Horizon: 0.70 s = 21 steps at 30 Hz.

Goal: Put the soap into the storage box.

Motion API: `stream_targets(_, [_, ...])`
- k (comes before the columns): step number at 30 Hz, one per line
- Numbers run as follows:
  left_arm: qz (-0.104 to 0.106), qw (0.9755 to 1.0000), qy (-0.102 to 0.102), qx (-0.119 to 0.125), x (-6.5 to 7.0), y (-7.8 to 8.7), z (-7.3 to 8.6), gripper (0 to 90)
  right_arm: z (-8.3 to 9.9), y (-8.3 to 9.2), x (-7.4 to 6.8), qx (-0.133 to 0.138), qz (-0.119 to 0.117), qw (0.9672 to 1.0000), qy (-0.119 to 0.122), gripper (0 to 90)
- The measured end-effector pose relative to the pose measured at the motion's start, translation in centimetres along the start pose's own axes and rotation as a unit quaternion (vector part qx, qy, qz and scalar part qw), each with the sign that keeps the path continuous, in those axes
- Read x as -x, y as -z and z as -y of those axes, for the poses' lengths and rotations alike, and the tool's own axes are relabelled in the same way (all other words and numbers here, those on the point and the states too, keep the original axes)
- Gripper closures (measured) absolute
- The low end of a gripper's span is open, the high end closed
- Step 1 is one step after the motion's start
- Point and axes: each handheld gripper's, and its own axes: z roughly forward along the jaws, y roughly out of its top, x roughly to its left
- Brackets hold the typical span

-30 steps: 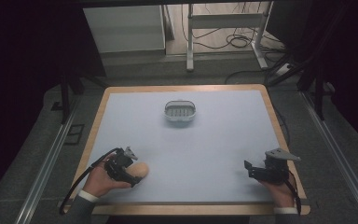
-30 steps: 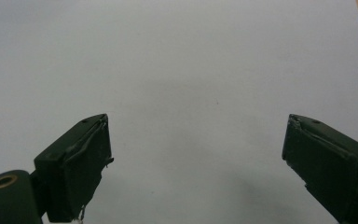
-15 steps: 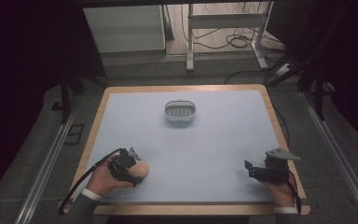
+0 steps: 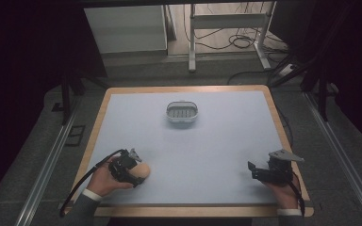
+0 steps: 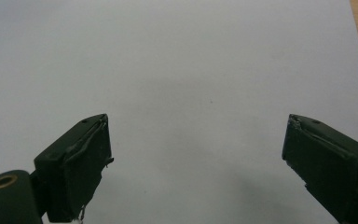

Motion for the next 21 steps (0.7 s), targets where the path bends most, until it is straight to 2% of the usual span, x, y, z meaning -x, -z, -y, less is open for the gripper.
stream_targets(5, [0.005,1.0000,0.002,0.007,-0.3,0.4,-0.1,32.0,0.0,0.0,0.0,-0.001,0.001,1.0000,0.000,7.8])
stream_targets(21, [0.000,0.9994,0.009,0.032,-1.0,1.5,-0.3,32.1,0.0,0.0,0.1,-0.001,0.002,1.0000,-0.001,7.8])
